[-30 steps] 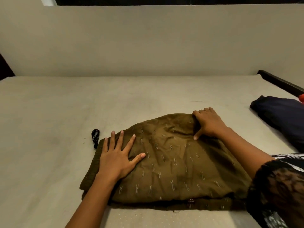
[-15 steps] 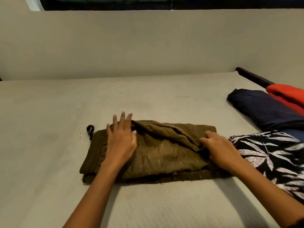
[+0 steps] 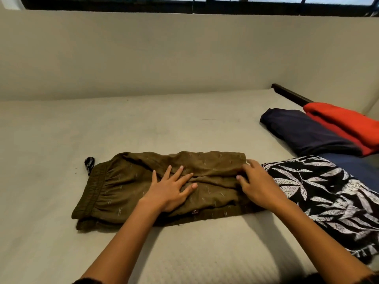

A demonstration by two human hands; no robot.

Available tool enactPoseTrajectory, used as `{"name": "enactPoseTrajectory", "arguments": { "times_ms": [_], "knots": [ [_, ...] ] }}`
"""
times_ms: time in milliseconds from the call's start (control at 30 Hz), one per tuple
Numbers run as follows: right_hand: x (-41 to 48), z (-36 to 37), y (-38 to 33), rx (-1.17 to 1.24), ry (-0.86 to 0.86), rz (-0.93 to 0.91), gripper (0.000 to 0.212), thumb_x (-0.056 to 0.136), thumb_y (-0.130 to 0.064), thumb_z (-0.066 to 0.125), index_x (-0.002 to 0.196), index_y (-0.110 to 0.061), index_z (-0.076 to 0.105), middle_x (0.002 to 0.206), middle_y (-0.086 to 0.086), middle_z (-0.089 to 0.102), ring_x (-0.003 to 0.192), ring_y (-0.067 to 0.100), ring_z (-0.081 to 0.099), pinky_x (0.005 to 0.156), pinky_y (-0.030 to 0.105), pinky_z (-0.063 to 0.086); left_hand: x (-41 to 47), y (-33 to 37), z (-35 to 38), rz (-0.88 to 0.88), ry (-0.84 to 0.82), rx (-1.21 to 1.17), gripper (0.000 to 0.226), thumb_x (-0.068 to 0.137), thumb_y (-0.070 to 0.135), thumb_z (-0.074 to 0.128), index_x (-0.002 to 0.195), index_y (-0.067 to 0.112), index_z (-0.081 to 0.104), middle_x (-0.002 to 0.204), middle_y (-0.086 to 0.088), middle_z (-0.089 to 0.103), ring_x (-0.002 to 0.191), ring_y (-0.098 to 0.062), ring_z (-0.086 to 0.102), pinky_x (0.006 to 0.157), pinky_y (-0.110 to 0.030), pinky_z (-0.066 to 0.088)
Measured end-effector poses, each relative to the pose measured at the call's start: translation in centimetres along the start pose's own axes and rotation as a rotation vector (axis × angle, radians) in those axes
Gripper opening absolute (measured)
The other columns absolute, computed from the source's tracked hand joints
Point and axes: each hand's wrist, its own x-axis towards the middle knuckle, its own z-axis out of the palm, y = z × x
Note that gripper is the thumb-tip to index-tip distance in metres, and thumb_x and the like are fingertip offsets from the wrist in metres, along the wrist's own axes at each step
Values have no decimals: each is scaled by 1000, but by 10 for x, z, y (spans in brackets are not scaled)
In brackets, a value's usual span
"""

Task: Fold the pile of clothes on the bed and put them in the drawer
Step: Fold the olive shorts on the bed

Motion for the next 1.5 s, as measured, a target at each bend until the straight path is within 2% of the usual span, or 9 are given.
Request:
{"name": "enactPoseTrajectory", "arguments": {
  "times_ms": [233,500,767,1067,1233,1300,1367,1433,1500],
  "knots": [
    [19,2,9,154,-55,196,62,94,-49,44,132,-2,33,138,19,41,123,33,44,94,37,39,-9,8,16,1,88,73,109,41,87,-30,139,41,-22,154,2,-22,141,-25,-23,112,-54,-14],
    [40,6,2,-106,-103,364,96,72,-59,69,138,-4,26,135,16,45,124,33,44,98,46,42,-6,10,27,-9,124,113,104,36,84,-36,131,43,-30,153,1,-26,140,-26,-26,112,-55,-13],
    [47,-7,-1,64,-254,399,65,75,-37,77,125,-5,49,126,14,55,113,30,53,95,36,45,-15,14,24,-41,146,138,72,83,72,5,143,39,-19,154,1,-24,140,-25,-24,114,-52,-10],
    [35,-49,-35,499,-188,354,49,89,-6,56,136,-14,43,91,5,53,72,16,52,56,25,42,-14,11,29,-1,165,105,112,41,80,-38,144,39,-18,155,1,-21,141,-26,-23,114,-52,-11],
    [20,-48,-100,712,-223,-10,57,88,-42,58,140,-34,35,126,2,54,100,21,57,65,24,50,-19,15,16,-13,54,-9,82,76,74,-5,148,34,-8,155,1,-21,140,-26,-25,112,-50,-15],
    [20,-38,-118,943,-287,-65,64,84,-57,44,142,-31,34,128,1,57,91,18,64,65,26,54,-32,11,-1,3,-36,-232,63,98,47,30,149,29,-1,157,1,-14,140,-23,-25,111,-43,-18],
    [26,-20,-120,1052,-132,-44,52,93,-48,41,138,-24,40,128,5,59,89,18,66,74,29,55,-41,0,-11,-8,-113,-321,62,100,29,36,150,24,-2,156,2,-12,139,-23,-26,110,-40,-20],
    [32,4,-110,711,42,-35,42,99,-37,41,138,-21,42,138,5,51,116,20,55,94,31,44,-45,-14,-8,-79,-137,-153,64,101,31,31,149,22,-10,154,0,-22,136,-30,-32,109,-48,-21],
    [31,33,-103,323,-50,-112,51,99,-42,34,146,-23,28,153,4,29,139,22,28,112,37,23,-46,-26,0,-175,-116,-31,65,100,44,21,148,18,-15,153,-2,-25,135,-32,-34,106,-51,-23]
  ]
}}
